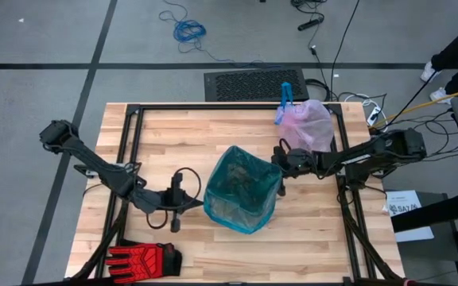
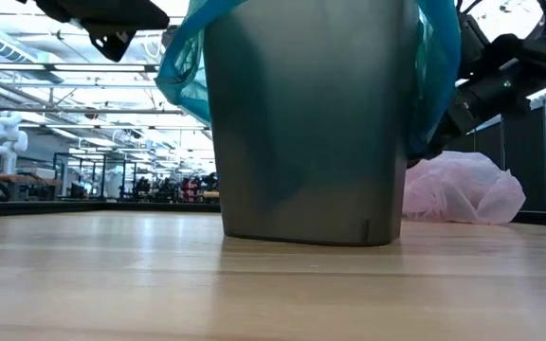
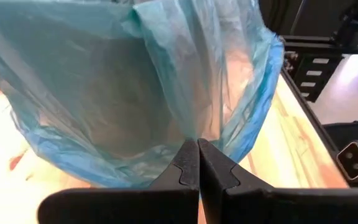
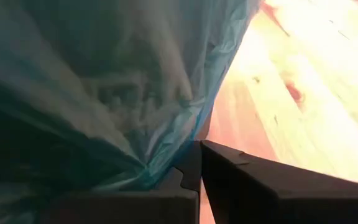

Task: Place trash/remove bag and relplace
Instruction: Insert a new trash bag into the trash bin

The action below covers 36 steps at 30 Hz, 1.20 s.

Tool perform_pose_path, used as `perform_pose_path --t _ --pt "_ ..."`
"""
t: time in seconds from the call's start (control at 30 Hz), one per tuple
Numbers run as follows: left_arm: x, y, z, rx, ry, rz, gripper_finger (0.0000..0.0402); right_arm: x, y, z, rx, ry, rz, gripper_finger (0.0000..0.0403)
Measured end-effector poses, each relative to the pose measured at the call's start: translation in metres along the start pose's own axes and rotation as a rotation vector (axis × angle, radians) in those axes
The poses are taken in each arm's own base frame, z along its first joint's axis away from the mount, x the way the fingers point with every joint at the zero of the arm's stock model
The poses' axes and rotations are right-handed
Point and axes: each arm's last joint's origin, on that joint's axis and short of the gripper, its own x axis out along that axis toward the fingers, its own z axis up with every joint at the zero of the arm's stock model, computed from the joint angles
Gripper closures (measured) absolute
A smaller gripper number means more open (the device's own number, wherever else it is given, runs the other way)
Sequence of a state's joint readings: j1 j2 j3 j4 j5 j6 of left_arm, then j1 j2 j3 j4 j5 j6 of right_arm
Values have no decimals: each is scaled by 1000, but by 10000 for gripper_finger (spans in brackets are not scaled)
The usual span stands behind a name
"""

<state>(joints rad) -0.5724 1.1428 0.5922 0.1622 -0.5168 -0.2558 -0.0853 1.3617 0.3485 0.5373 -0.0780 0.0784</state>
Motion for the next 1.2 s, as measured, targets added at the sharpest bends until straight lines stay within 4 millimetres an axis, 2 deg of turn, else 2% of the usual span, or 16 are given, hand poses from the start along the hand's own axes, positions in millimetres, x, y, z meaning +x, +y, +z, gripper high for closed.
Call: perform_pose_path --t 0.17,0.4,0.63,0.8,1.0,1.2 --pt "6 1 -7 23 39 32 402 -12 0 8 -11 -25 -56 403" --pt "14 10 -19 -26 122 134 402 -46 -2 13 -29 25 -277 403" --pt "13 12 -18 -25 125 144 402 -79 12 23 -51 -69 -377 403" --pt "1 16 -9 -45 100 135 402 -99 33 30 -26 -113 -341 403" --pt "-15 18 4 -86 24 99 402 -109 65 10 -21 -51 -312 403" --pt "-16 17 7 -100 1 87 402 -116 104 2 -9 -162 -239 403"
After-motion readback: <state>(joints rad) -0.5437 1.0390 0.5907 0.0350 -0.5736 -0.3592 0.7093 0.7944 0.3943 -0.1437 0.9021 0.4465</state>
